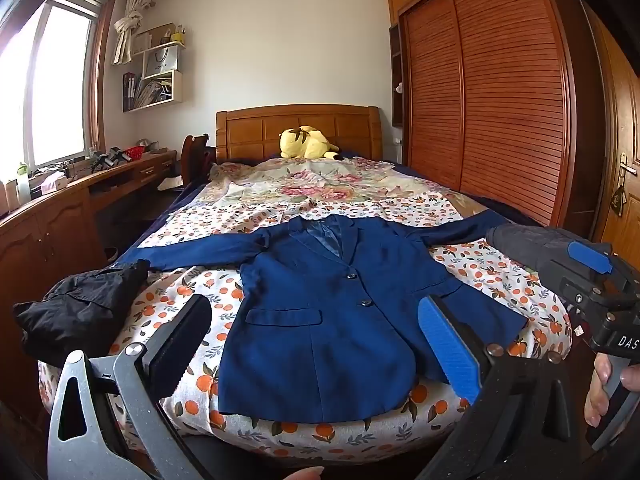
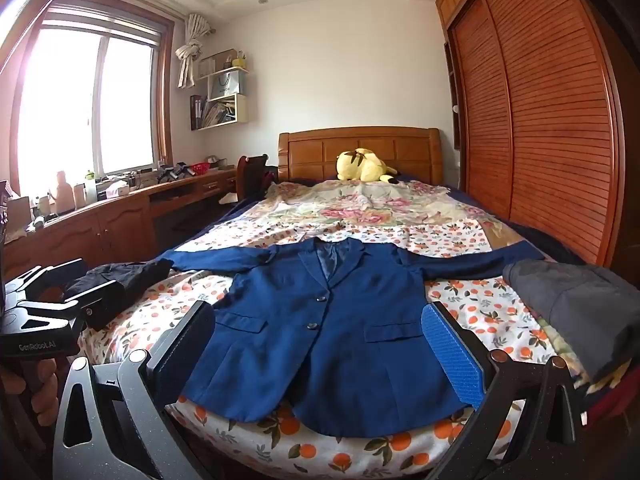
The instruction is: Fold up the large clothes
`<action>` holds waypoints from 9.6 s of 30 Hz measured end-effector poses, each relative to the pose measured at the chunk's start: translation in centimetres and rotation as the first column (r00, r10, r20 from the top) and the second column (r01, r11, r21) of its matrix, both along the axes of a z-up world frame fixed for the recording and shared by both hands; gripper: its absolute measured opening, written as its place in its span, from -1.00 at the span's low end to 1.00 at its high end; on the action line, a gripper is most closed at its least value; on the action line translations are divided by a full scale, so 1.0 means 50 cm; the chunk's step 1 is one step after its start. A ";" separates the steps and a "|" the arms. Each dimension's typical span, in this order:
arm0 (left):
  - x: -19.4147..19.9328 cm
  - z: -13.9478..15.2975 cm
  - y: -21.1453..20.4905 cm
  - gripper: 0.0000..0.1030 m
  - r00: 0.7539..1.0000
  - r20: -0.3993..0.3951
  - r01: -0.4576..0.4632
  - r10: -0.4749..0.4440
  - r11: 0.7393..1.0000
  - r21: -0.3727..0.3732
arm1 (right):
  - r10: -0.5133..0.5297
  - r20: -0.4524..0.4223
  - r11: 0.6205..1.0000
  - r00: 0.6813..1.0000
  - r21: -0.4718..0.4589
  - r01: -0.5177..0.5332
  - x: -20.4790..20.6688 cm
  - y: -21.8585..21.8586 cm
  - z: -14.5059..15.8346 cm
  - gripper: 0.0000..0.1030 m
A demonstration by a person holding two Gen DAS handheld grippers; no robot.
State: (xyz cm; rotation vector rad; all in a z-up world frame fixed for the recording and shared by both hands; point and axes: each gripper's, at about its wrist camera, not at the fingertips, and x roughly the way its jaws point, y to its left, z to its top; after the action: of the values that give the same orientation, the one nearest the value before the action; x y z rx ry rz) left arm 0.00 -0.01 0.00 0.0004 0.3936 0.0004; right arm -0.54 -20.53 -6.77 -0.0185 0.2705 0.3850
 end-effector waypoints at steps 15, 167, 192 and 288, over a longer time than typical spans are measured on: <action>0.000 -0.002 0.006 1.00 1.000 -0.002 -0.005 0.005 1.000 0.000 | -0.003 -0.010 1.000 1.000 0.016 0.004 0.001 0.000 0.003 0.99; 0.798 -0.347 0.641 0.30 0.847 -0.481 -0.366 0.228 0.906 -0.215 | 0.208 -0.265 0.964 0.942 -0.110 -0.243 0.515 0.280 -0.194 0.99; 0.866 -0.209 0.473 -0.98 0.890 -0.408 -0.241 0.203 0.970 -0.042 | 0.189 -0.238 0.964 0.953 -0.137 -0.226 0.503 0.276 -0.193 0.99; 0.507 -0.056 -0.049 -0.24 0.936 -0.215 0.287 -0.279 0.958 0.005 | -0.069 -0.168 0.994 0.983 -0.090 0.055 0.377 -0.018 -0.109 0.99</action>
State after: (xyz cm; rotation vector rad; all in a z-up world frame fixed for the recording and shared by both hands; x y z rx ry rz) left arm 25.36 -2.44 -2.78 0.0938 0.6054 -0.2801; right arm 18.30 -21.43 -12.24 -0.0613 0.4559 0.3131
